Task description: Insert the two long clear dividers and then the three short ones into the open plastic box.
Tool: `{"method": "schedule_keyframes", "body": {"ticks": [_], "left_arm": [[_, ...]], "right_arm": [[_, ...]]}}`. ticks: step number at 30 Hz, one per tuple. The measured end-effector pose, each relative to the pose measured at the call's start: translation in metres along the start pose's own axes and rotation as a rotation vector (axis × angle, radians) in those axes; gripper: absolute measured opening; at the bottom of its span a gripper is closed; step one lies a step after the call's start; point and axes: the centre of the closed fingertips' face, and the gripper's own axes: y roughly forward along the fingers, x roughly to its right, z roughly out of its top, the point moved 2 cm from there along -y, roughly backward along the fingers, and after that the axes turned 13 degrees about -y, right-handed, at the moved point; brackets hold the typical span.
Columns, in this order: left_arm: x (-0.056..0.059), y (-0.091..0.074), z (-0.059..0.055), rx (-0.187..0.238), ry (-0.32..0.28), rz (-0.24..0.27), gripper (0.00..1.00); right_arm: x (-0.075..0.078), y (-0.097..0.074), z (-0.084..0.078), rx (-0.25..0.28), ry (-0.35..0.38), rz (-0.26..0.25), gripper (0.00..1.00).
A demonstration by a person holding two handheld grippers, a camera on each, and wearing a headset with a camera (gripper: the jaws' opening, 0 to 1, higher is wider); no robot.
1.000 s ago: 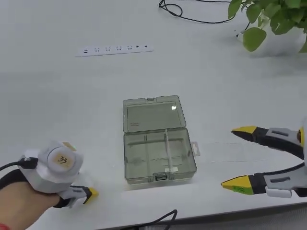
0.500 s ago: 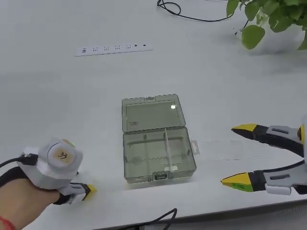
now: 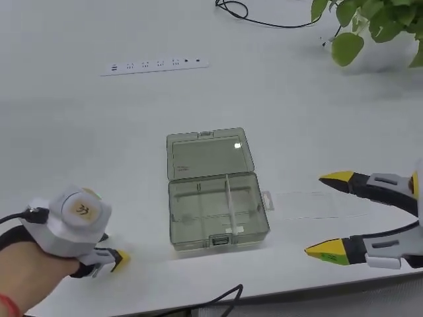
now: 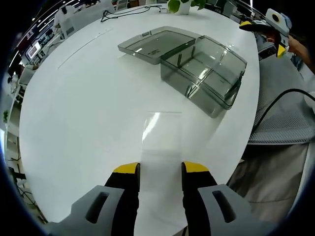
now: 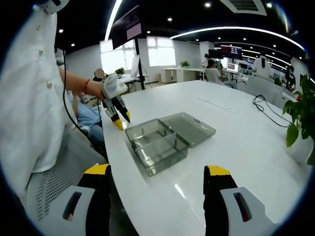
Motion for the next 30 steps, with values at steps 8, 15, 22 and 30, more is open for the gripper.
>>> {"method": "schedule_keyframes", "body": {"ticks": [8,15,22,30], "left_arm": [[0.001,-0.001,0.001,-0.027,0.007,0.000,0.32],[0.006,-0.003,0.001,-0.012,-0.010,-0.021,0.31],[0.006,-0.005,0.002,0.012,-0.046,-0.040,0.31],[0.004,-0.010,0.005,0.054,-0.090,-0.059,0.31]], "right_arm": [[0.000,0.000,0.001,0.002,-0.002,-0.007,0.77],[-0.002,-0.001,-0.001,-0.006,0.002,-0.008,0.77],[-0.002,-0.001,0.001,-0.005,0.001,-0.008,0.77],[-0.003,0.000,0.003,-0.008,-0.001,-0.007,0.76]]}}
